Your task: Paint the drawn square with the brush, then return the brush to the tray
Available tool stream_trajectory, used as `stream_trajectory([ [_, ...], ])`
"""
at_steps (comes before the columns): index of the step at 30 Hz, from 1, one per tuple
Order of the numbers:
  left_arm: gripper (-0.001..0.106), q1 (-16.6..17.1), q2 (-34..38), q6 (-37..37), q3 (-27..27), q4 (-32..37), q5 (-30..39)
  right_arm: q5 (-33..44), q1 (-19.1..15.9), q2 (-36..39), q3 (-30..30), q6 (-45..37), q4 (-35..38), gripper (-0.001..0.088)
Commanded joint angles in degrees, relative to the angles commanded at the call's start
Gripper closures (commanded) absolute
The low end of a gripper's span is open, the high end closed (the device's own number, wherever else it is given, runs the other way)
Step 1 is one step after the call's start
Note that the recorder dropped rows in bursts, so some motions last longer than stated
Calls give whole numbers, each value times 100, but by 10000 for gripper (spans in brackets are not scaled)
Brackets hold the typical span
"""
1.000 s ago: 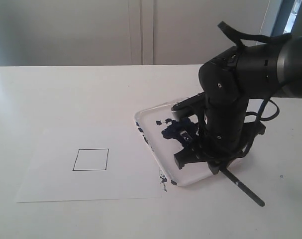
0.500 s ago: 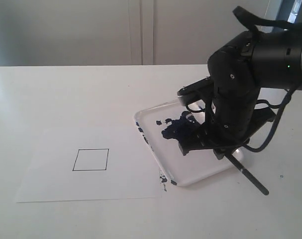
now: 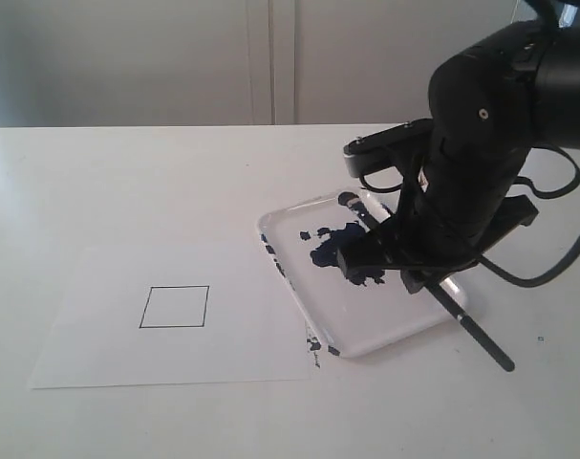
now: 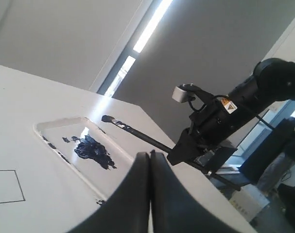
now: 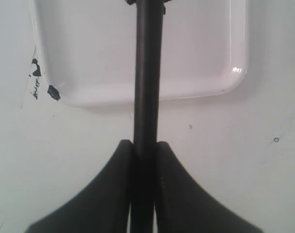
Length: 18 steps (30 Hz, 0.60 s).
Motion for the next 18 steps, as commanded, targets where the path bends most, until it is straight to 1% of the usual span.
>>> stream_trajectory([
  [3, 1053, 0, 0, 0, 0, -132, -310, -43, 8, -37, 0, 0, 15, 868],
  [5, 1053, 0, 0, 24, 0, -170, -295, -54, 8, -41, 0, 0, 26, 868],
  [7, 1053, 0, 0, -97, 0, -183, 41, -96, 8, -41, 0, -12, 34, 868],
  [11, 1053, 0, 0, -88, -28, -204, 714, -143, 8, -41, 0, -12, 38, 868],
  [17, 1053, 0, 3, 610, -827, -74, 1493, -181, 8, -41, 0, -36, 38, 868],
  [18, 1053, 0, 87, 686, -925, -45, 1574, -193, 8, -41, 0, -36, 49, 868],
])
